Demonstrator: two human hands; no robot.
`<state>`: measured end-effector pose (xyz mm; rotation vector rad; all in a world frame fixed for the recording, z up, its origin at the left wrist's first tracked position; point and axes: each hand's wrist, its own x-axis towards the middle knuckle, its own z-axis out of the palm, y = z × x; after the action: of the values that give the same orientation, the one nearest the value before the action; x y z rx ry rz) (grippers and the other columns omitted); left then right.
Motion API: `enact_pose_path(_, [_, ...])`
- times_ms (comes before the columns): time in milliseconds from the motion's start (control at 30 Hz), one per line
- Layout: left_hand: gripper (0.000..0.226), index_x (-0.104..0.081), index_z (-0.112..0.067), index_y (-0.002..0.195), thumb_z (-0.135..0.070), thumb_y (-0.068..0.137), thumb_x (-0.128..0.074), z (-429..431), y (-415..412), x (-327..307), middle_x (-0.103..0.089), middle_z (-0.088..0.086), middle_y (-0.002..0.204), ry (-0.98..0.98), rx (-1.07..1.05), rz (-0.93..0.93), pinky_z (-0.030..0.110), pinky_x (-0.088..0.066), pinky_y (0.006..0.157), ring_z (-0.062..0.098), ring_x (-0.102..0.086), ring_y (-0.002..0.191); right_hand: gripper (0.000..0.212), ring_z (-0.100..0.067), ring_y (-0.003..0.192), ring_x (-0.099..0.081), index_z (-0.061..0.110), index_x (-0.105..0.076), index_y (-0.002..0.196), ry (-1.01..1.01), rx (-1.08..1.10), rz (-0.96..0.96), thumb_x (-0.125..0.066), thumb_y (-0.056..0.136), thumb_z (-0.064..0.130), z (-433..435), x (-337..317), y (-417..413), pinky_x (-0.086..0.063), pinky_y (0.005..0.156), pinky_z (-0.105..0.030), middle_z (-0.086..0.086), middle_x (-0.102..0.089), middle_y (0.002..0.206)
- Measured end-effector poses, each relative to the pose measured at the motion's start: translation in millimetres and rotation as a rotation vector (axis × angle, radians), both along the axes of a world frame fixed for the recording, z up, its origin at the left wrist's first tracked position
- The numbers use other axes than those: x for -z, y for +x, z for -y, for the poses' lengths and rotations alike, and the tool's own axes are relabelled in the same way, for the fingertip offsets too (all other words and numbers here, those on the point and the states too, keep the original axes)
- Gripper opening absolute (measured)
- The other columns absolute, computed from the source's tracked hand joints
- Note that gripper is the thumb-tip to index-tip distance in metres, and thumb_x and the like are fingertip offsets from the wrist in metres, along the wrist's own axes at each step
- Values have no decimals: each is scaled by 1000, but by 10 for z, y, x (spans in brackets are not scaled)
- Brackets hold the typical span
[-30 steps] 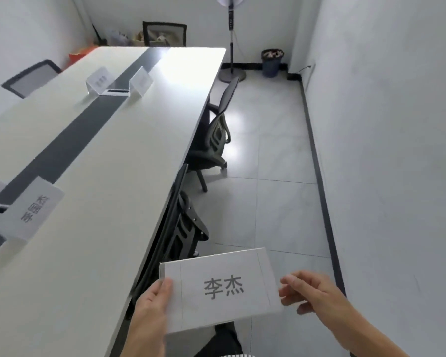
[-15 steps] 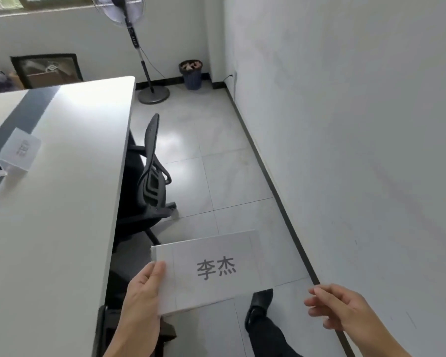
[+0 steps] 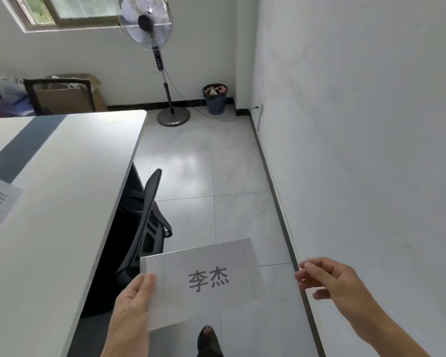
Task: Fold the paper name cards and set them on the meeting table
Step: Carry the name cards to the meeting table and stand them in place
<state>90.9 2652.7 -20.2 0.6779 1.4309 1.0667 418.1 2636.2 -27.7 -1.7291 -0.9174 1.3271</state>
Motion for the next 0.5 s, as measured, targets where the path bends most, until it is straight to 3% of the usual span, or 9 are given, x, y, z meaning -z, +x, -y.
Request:
enact_pose_path(133, [27,-65,-4,86,-15,98,-44,-959,11,237,-74,9,64,-50,-22,-24,34,-57,46,21,-70,53,17,-25,79,-72,8,-71,93,-31,4,-4,-58,92,19,-988,222,77,-48,65,-30,-8,-77,84])
enact_pose_path(267, [27,-68,-5,83,-17,96,-47,-2153,66,265,-74,11,66,-41,-21,-50,41,-55,63,25,-69,56,16,-24,74,-73,6,-71,92,-96,76,-18,-59,92,16,-1948,433,142,-47,62,-32,-12,-77,85])
enact_pose_path(367, [26,-69,-6,85,-16,96,-48,-3085,160,77,-75,11,71,-5,30,-59,34,-57,51,20,-70,57,15,-25,71,-72,3,-71,91,-107,108,-34,-60,91,12,-2634,361,204,-46,62,-34,-14,-77,84])
enact_pose_path(500, [29,-72,-11,88,-25,96,-49,-4246,443,-153,-74,18,91,20,107,-98,51,-50,79,34,-68,83,15,-26,71,-71,3,-71,90,-74,181,-31,-58,92,10,-3546,193,426,-47,60,-33,-14,-77,82])
